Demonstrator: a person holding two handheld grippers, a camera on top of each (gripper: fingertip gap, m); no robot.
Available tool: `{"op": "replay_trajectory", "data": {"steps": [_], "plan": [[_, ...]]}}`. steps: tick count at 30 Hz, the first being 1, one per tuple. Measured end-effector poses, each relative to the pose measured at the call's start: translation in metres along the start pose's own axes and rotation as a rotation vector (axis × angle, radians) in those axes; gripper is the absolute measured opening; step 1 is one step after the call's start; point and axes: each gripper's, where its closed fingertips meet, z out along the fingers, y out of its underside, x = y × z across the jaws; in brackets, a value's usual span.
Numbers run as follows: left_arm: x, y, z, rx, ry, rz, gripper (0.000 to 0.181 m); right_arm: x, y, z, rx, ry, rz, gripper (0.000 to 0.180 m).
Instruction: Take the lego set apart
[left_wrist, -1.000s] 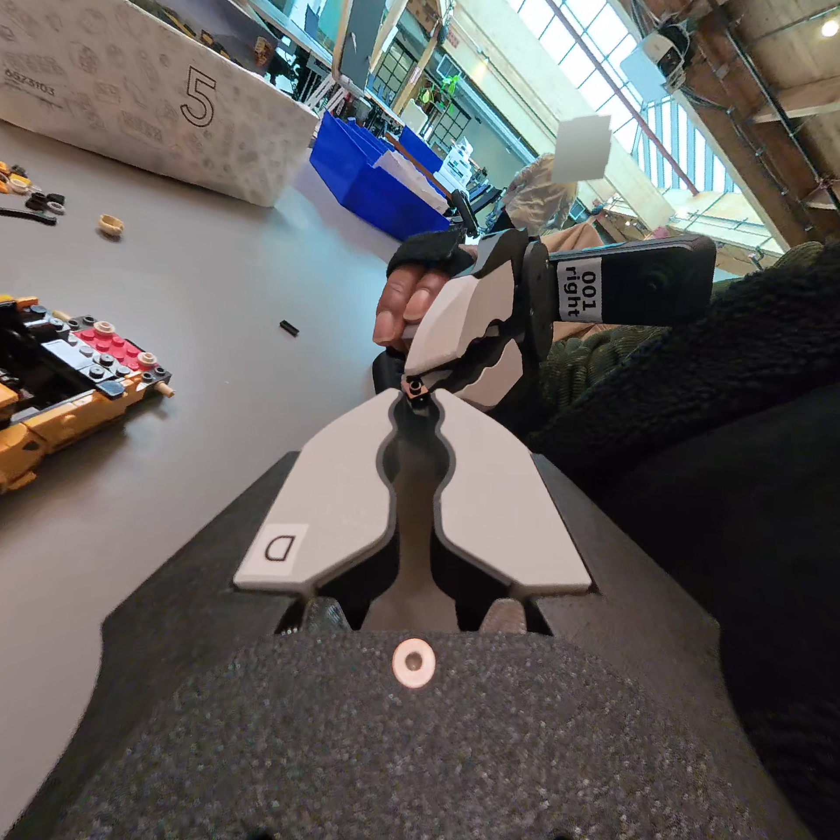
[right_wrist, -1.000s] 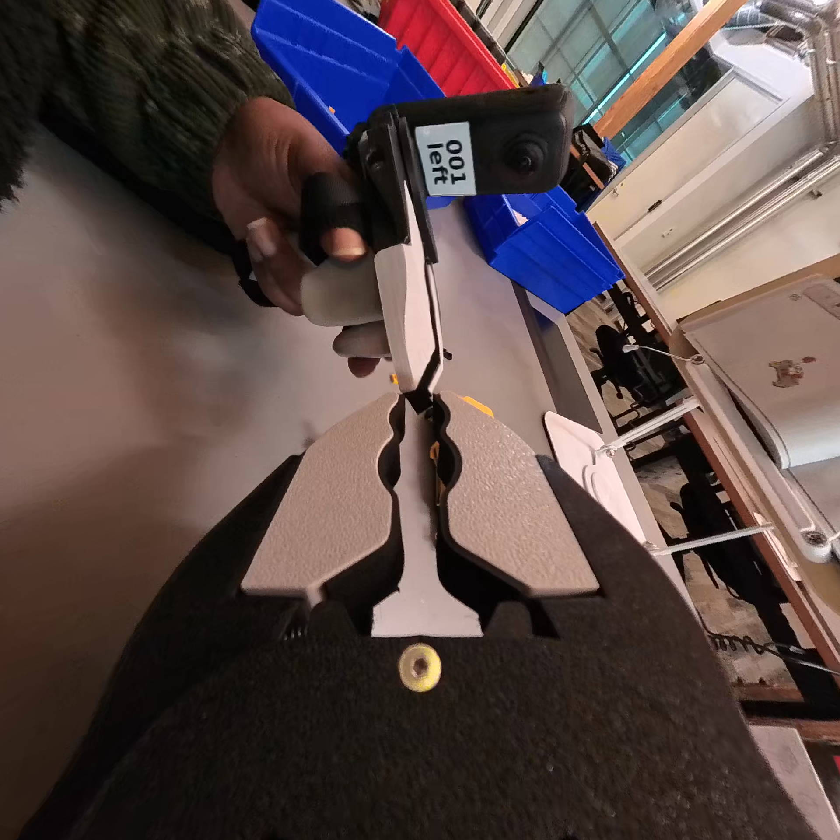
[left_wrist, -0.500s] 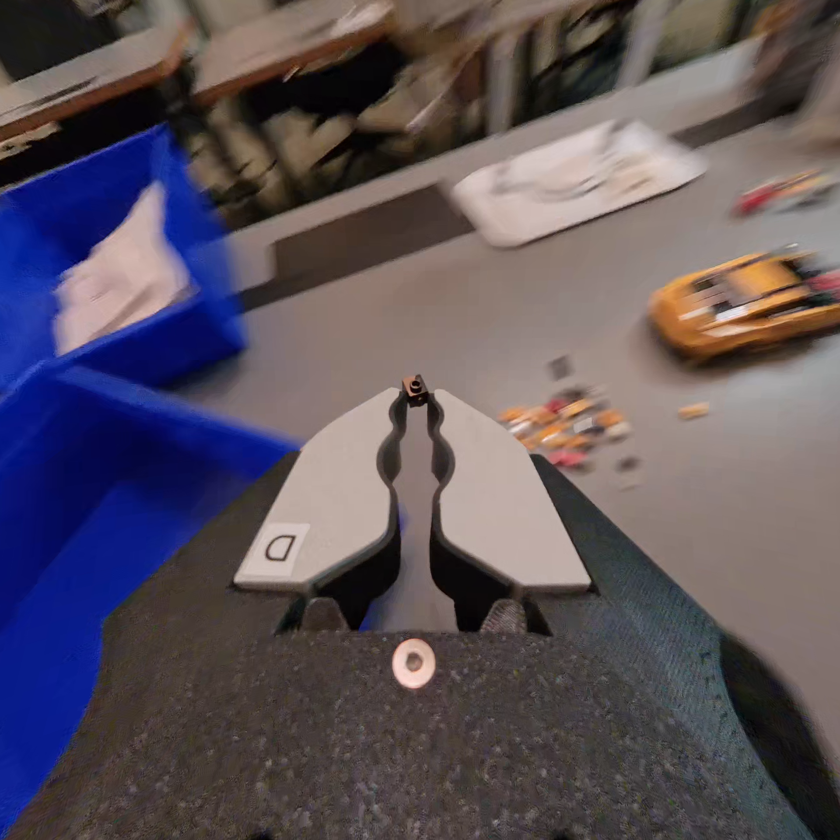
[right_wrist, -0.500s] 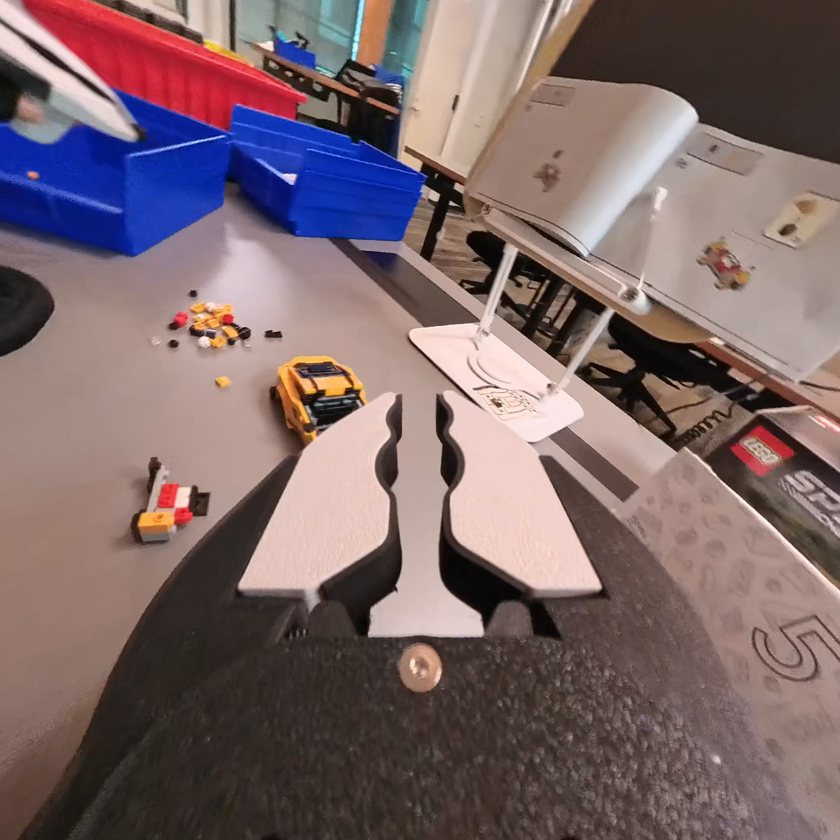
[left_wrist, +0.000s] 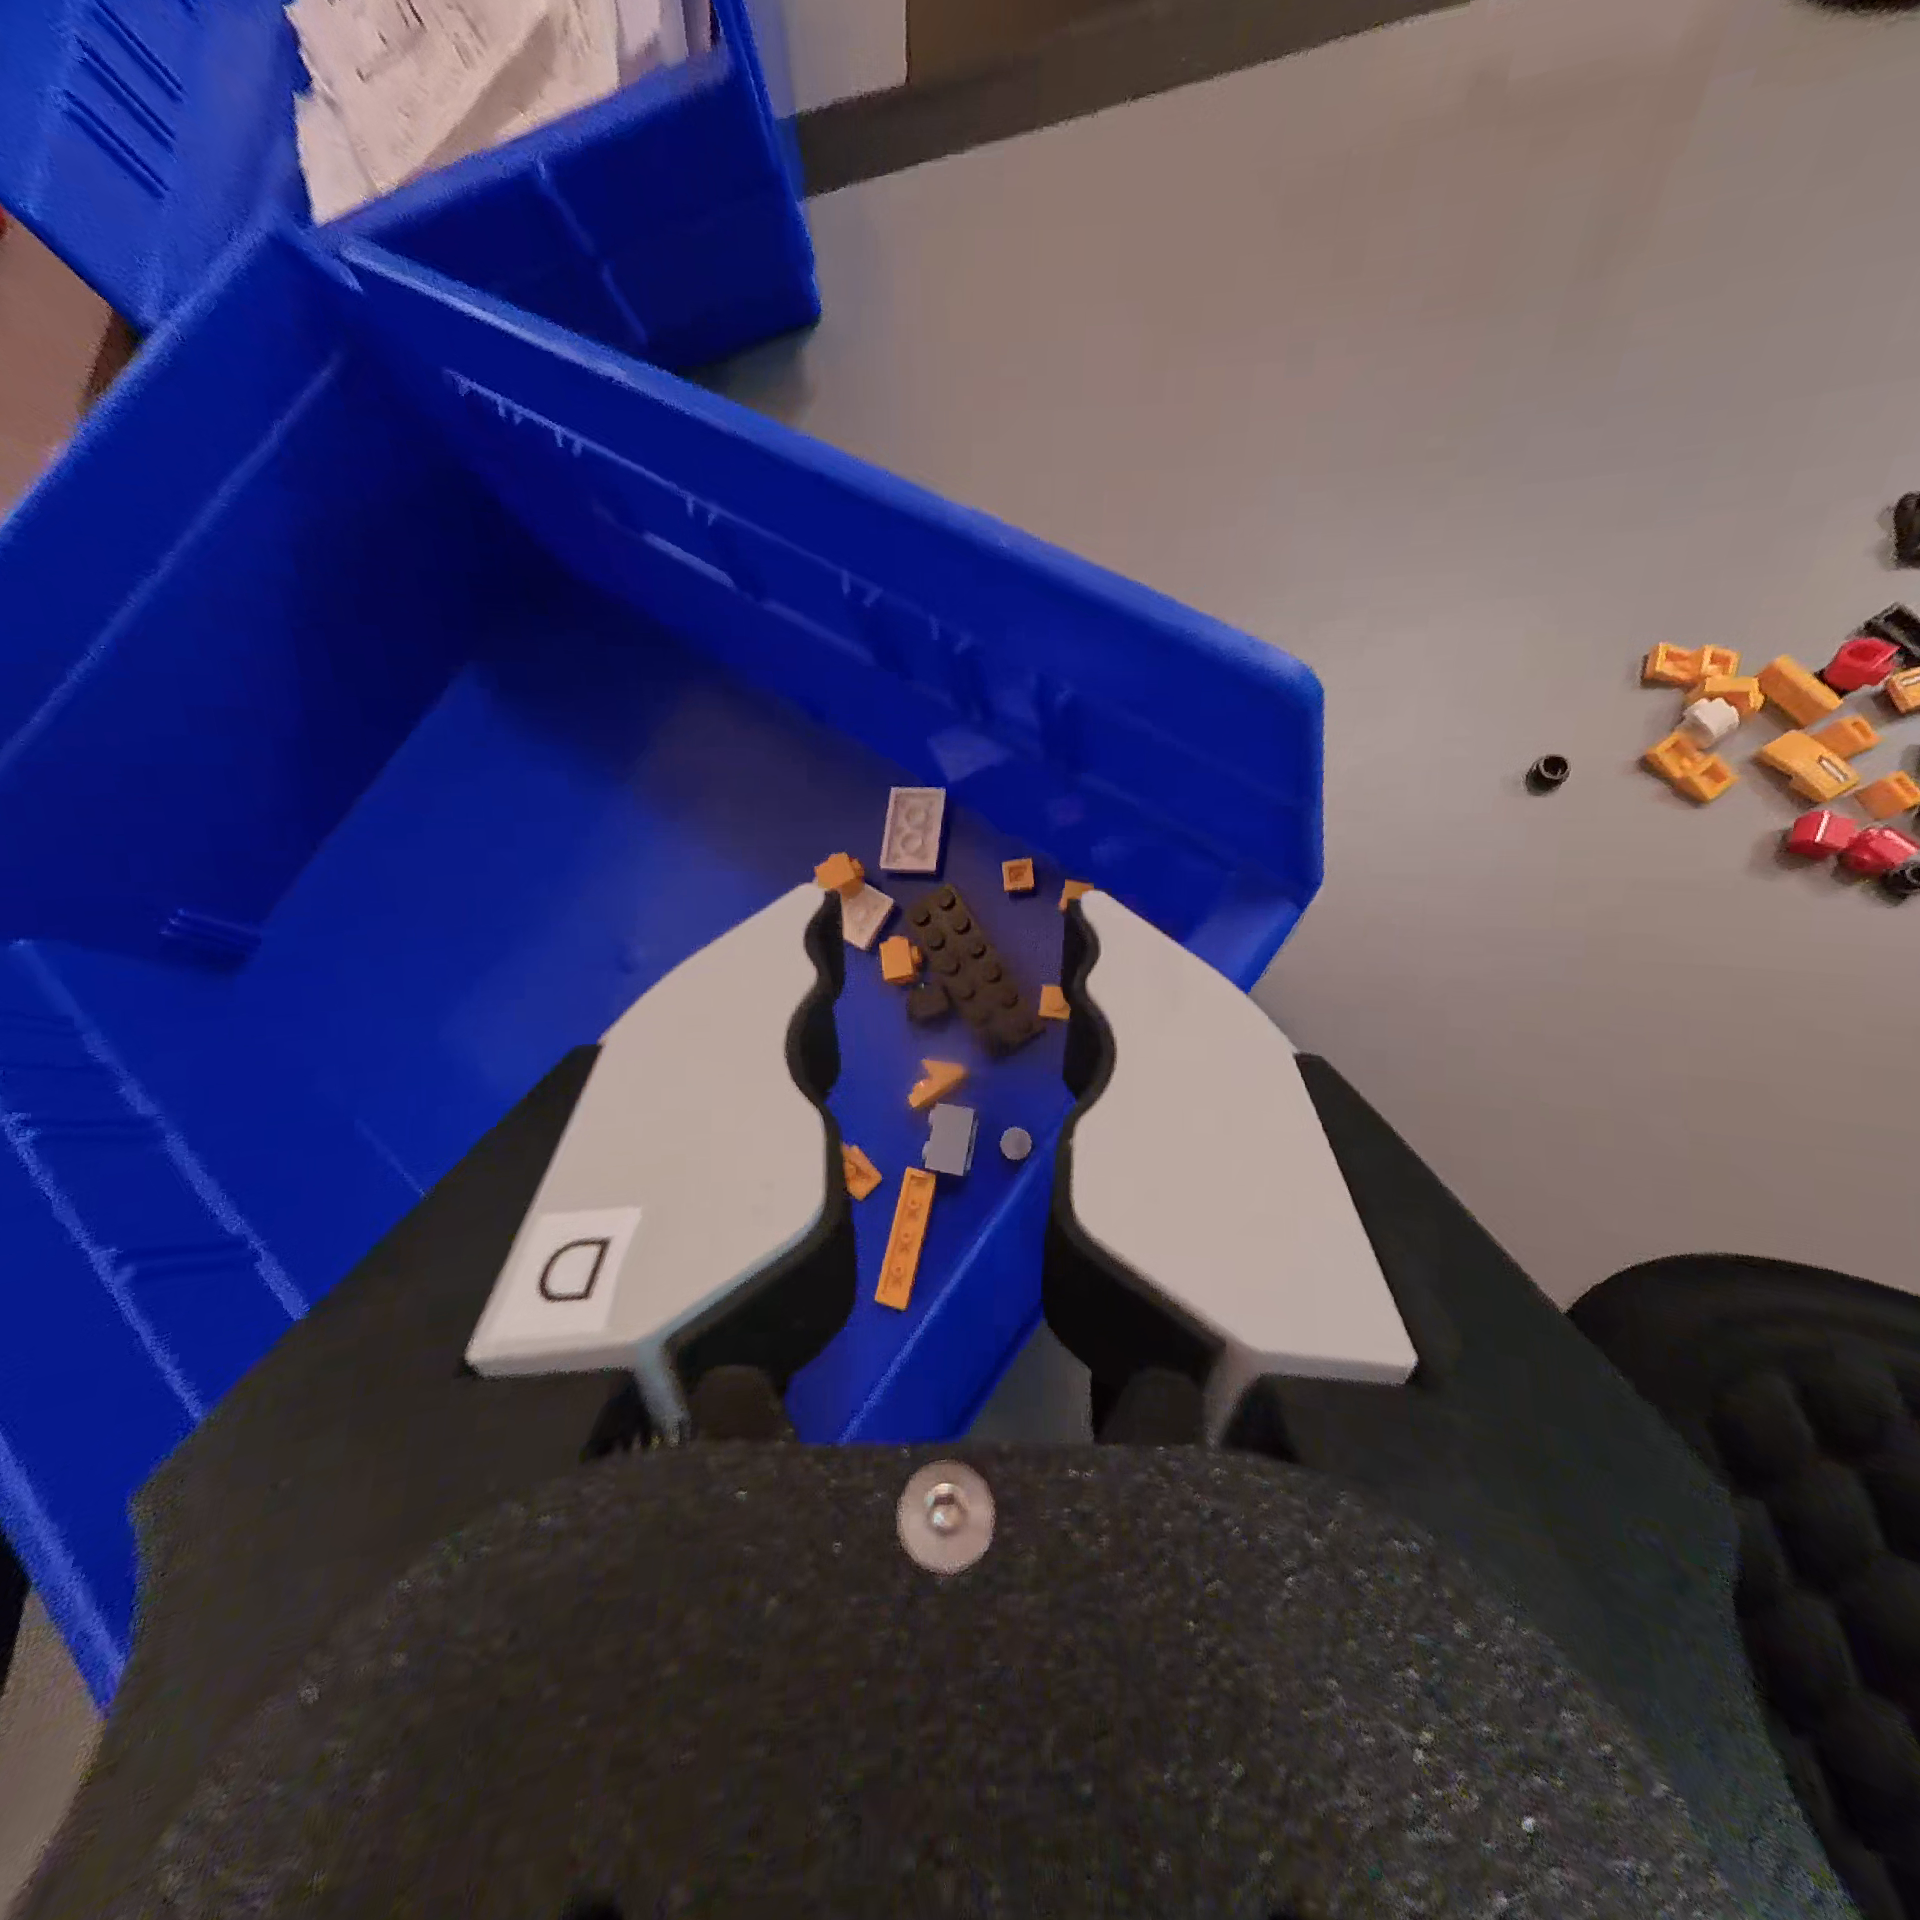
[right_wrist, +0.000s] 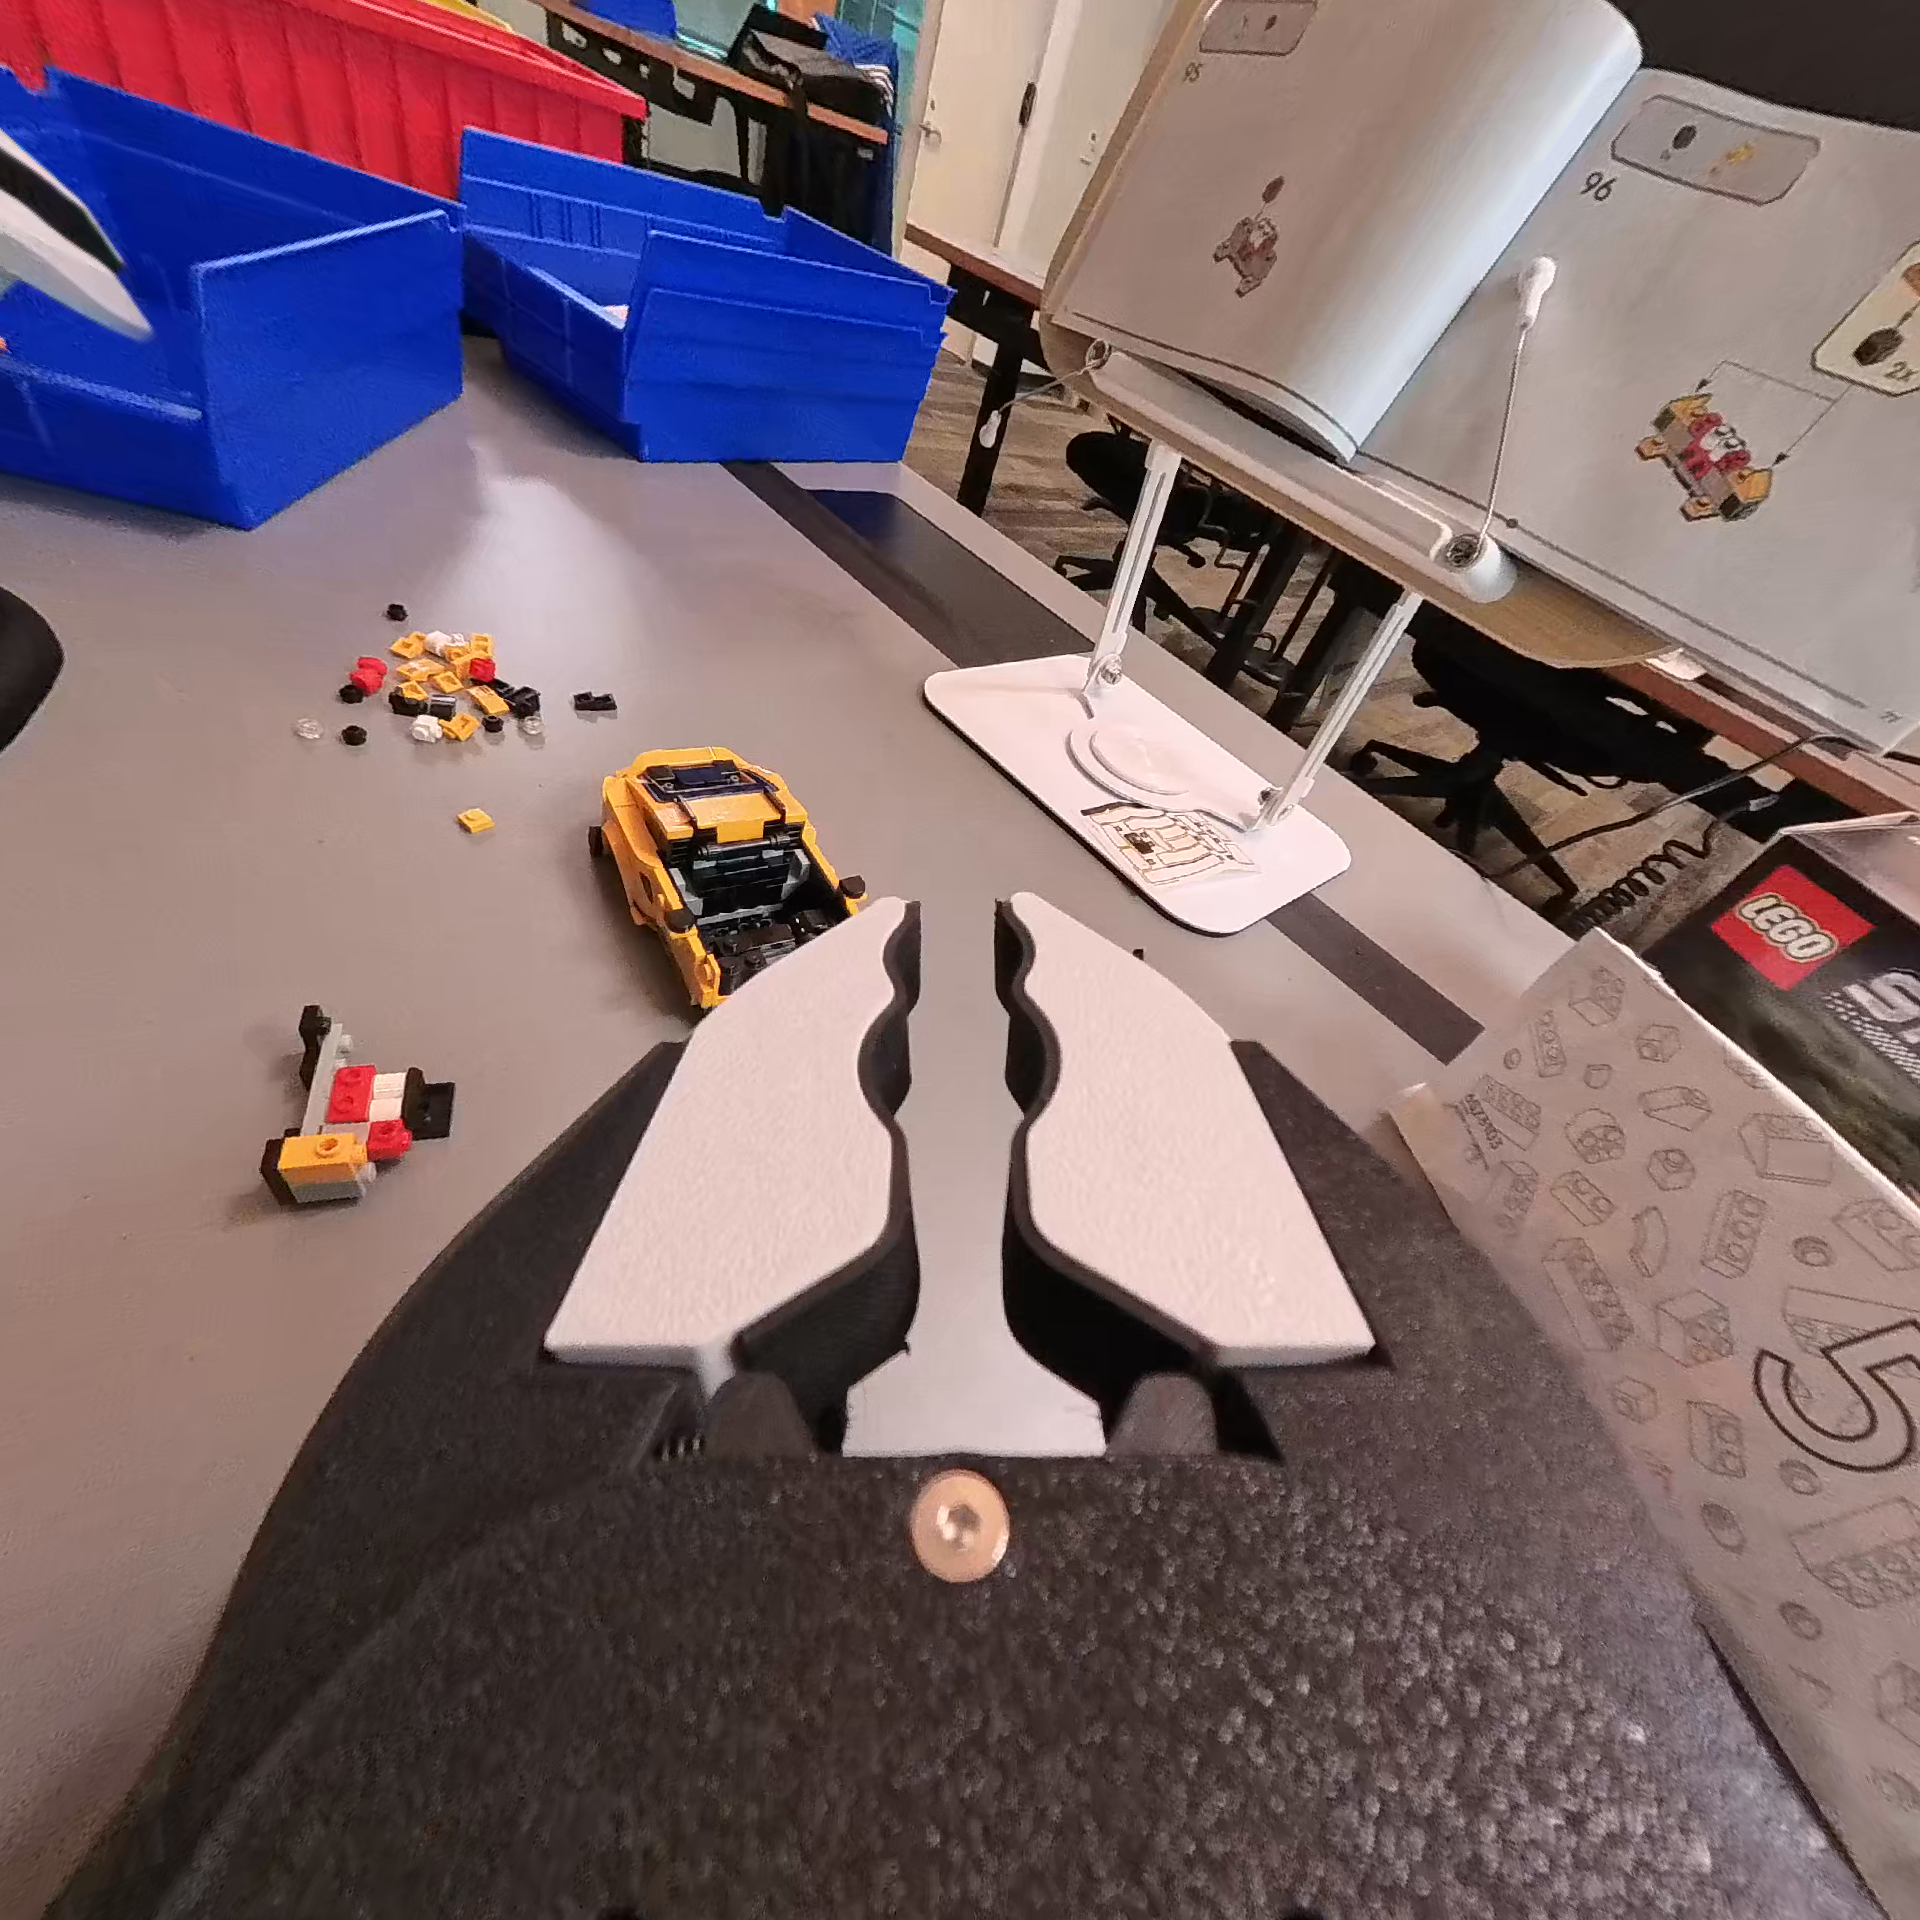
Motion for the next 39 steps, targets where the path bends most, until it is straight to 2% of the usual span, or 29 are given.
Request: {"op": "replay_trajectory", "data": {"steps": [2,4,7,11,15,20,29,39], "plan": [[-0.001,-0.008,-0.004,0.03,-0.009,0.003,0.041,0.001,0.0,0.0,0.001,0.002,-0.001,0.013],[0.005,-0.029,-0.011,0.127,0.005,0.005,0.033,0.001,-0.001,-0.001,0.006,0.005,0.001,0.013],[0.038,-0.08,-0.028,0.352,0.124,0.044,0.0,0.005,-0.003,-0.001,0.018,0.024,0.012,0.013],[0.088,-0.152,-0.038,0.536,0.272,0.056,0.0,0.028,-0.015,-0.012,0.089,0.155,0.048,0.007],[0.132,-0.222,-0.037,0.682,0.346,0.04,0.0,0.06,-0.023,-0.031,0.152,0.318,0.115,0.0],[0.18,-0.281,-0.013,0.739,0.399,0.034,0.0,0.081,-0.021,-0.043,0.171,0.415,0.165,0.0],[0.241,-0.344,0.052,0.734,0.406,0.015,0.0,0.075,-0.01,-0.032,0.136,0.374,0.163,0.0],[0.254,-0.362,0.083,0.721,0.393,0.01,0.0,0.073,-0.001,-0.026,0.117,0.349,0.17,0.0]]}}
